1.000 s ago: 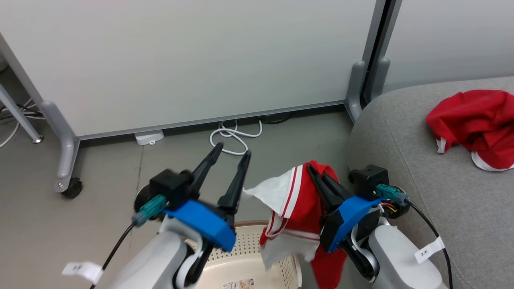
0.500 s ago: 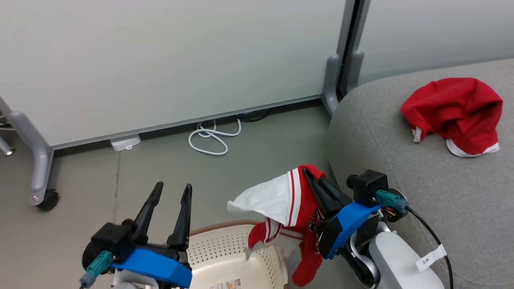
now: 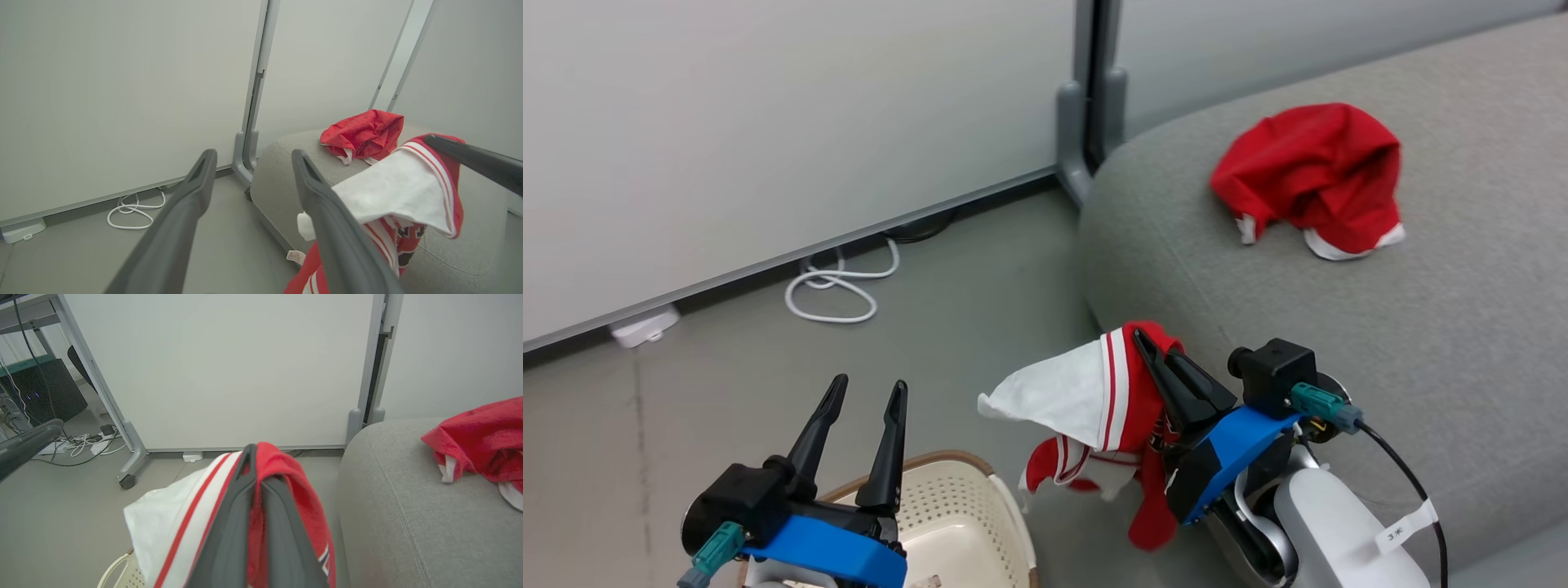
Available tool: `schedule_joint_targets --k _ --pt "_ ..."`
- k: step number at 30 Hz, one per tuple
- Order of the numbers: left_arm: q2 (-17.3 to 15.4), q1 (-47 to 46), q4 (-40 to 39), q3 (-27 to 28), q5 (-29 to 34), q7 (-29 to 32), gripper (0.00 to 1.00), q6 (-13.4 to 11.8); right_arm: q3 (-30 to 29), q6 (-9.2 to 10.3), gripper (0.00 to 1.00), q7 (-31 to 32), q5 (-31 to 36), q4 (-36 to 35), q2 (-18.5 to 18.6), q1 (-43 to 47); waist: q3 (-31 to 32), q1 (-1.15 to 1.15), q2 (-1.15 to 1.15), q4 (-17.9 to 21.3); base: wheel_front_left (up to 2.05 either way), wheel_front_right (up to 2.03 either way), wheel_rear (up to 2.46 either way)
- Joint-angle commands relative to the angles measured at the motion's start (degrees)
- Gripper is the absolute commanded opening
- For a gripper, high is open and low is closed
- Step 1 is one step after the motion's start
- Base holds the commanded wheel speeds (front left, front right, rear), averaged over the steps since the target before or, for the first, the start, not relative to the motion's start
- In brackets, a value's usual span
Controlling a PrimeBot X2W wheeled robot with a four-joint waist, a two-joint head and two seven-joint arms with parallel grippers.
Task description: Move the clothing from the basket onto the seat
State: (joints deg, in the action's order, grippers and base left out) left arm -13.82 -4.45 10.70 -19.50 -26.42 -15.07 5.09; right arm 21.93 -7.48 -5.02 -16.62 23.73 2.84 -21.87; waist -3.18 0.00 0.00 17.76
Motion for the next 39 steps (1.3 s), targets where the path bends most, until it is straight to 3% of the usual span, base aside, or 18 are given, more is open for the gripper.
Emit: schedule_joint_targets --k 1,11,16,28,35,39 --pt "0.24 -0.76 -0.07 0.37 0.54 -0.14 1.0 0.27 -0.1 -0.02 0.0 0.04 0.07 -0.47 0.07 0.58 -1.08 0.0 0.0 3.4 0.0 0.0 0.0" --pt "0.36 -1.23 0.33 1.79 2.17 -0.15 1.0 1.3 -0.76 -0.03 0.0 -0.64 0.83 -0.65 0.07 0.75 -2.42 0.0 0.0 11.31 0.0 0.0 0.0" --pt "0.44 -1.92 0.58 1.48 2.84 -0.15 1.0 1.62 -1.3 -0.03 0.0 -1.07 0.71 -0.61 0.06 0.98 -3.18 0.0 0.0 12.84 0.0 0.0 0.0" --pt "-0.16 -3.34 0.53 0.41 3.53 -0.12 1.0 2.04 -3.93 -0.03 0.0 -1.56 1.71 -0.93 0.05 -1.73 -6.57 0.0 0.0 10.48 0.0 0.0 0.0" --pt "-2.64 -7.34 -2.48 -0.71 4.72 1.63 1.0 2.16 -9.83 -0.03 0.0 -0.09 4.11 -3.74 0.21 -11.43 -14.79 0.0 0.0 7.48 0.0 0.0 0.0" --pt "-4.57 -11.82 -5.91 -1.89 5.86 4.06 1.0 2.29 -13.87 -0.02 0.0 2.55 1.75 -7.88 3.51 -20.41 -22.11 0.0 0.0 5.34 0.0 0.0 0.0"
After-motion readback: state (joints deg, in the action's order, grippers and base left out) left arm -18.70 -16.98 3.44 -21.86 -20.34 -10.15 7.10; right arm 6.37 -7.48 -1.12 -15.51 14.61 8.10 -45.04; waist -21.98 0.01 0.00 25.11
